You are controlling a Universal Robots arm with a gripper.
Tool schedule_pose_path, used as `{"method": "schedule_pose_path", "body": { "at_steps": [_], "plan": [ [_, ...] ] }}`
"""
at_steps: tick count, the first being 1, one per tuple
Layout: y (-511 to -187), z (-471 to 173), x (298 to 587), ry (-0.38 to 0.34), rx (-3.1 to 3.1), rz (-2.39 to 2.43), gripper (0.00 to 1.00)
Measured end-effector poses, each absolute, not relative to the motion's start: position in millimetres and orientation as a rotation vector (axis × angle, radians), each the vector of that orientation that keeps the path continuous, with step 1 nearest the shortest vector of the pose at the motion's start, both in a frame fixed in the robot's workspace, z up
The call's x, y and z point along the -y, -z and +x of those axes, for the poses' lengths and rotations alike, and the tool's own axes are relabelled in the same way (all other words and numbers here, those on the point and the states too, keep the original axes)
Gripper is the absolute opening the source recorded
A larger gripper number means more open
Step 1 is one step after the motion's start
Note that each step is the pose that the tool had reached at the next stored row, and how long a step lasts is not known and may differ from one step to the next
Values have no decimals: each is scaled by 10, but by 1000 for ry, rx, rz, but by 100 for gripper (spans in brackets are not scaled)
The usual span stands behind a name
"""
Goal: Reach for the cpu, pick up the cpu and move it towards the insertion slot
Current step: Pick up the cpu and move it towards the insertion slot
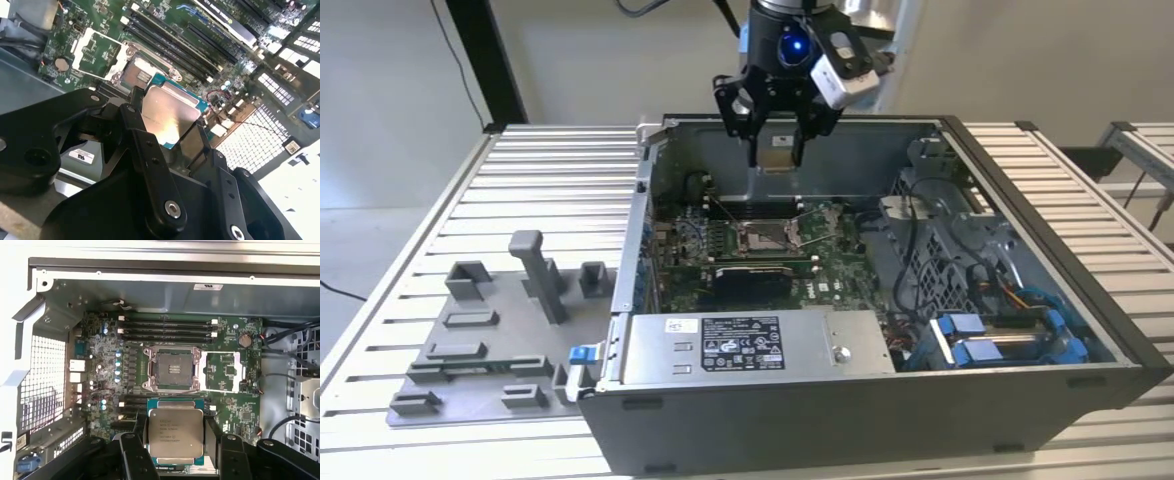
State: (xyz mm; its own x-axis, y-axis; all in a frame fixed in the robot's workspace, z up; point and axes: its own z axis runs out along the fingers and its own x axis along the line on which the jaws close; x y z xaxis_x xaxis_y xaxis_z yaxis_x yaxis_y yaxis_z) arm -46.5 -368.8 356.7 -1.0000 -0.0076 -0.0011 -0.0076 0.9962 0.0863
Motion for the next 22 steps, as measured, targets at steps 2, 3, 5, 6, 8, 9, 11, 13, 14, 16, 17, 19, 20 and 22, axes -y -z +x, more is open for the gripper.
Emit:
{"method": "schedule_pose_path", "body": {
  "at_steps": [2,3,5,6,8,9,11,13,14,16,17,19,20,22],
  "plan": [
    [-3563,-465,3659,-136,-3138,-10,0],
    [-3561,-465,3644,-136,-3138,-8,0],
    [-3559,-465,3617,-136,-3138,-4,0],
    [-3559,-465,3605,-136,-3138,-2,0],
    [-3557,-466,3570,-136,-3137,1,0],
    [-3555,-466,3546,-136,-3138,2,0],
    [-3552,-466,3489,-136,-3138,3,0],
    [-3548,-466,3429,-136,-3138,3,0],
    [-3547,-466,3399,-136,-3137,3,0],
    [-3545,-466,3345,-136,-3137,3,0],
    [-3544,-465,3328,-136,-3137,3,0],
    [-3542,-455,3319,-136,-3138,3,0],
    [-3540,-436,3319,-136,-3137,3,0],
    [-3539,-384,3319,-136,-3137,4,0]
  ]
}}
